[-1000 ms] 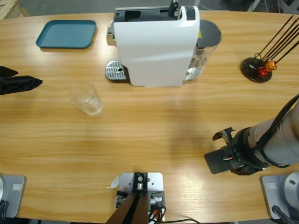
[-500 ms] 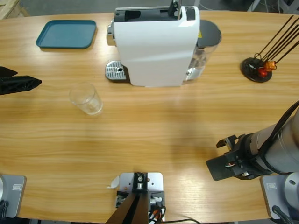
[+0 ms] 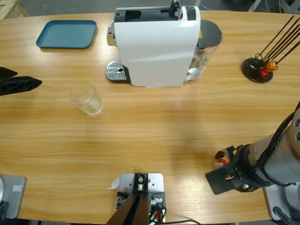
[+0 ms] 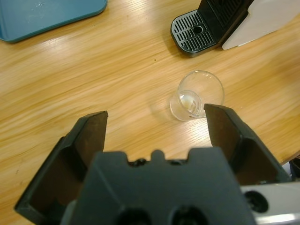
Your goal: Pour coffee
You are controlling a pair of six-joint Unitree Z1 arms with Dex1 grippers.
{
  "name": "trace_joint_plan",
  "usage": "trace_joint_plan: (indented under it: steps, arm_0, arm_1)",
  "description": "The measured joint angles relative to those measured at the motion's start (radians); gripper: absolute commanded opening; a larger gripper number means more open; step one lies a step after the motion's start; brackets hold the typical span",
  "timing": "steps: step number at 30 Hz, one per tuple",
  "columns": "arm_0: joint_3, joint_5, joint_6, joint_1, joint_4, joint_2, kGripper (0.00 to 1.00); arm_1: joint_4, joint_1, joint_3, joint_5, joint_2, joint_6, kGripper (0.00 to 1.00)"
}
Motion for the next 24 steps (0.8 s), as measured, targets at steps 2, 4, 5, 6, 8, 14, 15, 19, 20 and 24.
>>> trace_joint_plan:
  steps: [2, 4, 5, 6, 8, 14, 15, 19, 20, 24]
  arm_0:
    - [0.000, 0.000, 0.000, 0.000, 0.000, 0.000, 0.890]
    - [0.000, 0.000, 0.000, 0.000, 0.000, 0.000, 0.890]
    - [0.000, 0.000, 0.000, 0.000, 0.000, 0.000, 0.890]
    - [0.000, 0.000, 0.000, 0.000, 0.000, 0.000, 0.890]
    - [0.000, 0.000, 0.000, 0.000, 0.000, 0.000, 0.890]
    - [0.000, 0.000, 0.000, 0.000, 0.000, 0.000, 0.890]
    - [0.000, 0.000, 0.000, 0.000, 0.000, 0.000, 0.890]
    - [0.000, 0.000, 0.000, 0.000, 0.000, 0.000, 0.890]
    - [0.000, 0.000, 0.000, 0.000, 0.000, 0.000, 0.890]
    - [0.000, 0.001, 0.000, 0.000, 0.000, 0.000, 0.890]
  arm_1:
    - [-0.005, 0.002, 0.000, 0.000, 0.004, 0.000, 0.642]
    - [-0.011, 0.002, 0.001, 0.000, 0.013, 0.000, 0.642]
    - [-0.013, 0.002, 0.002, 0.000, 0.018, 0.000, 0.642]
    - [-0.014, 0.002, 0.002, 0.000, 0.023, 0.000, 0.642]
    - [-0.015, 0.002, 0.002, -0.001, 0.032, 0.000, 0.642]
    - [-0.016, 0.002, 0.002, -0.022, 0.061, 0.006, 0.641]
    - [-0.017, 0.002, 0.002, -0.029, 0.063, 0.009, 0.638]
    - [-0.026, 0.002, 0.004, -0.043, 0.070, 0.018, 0.637]
    - [-0.028, 0.002, 0.005, -0.044, 0.072, 0.020, 0.636]
    - [-0.032, 0.002, 0.008, -0.046, 0.072, 0.024, 0.498]
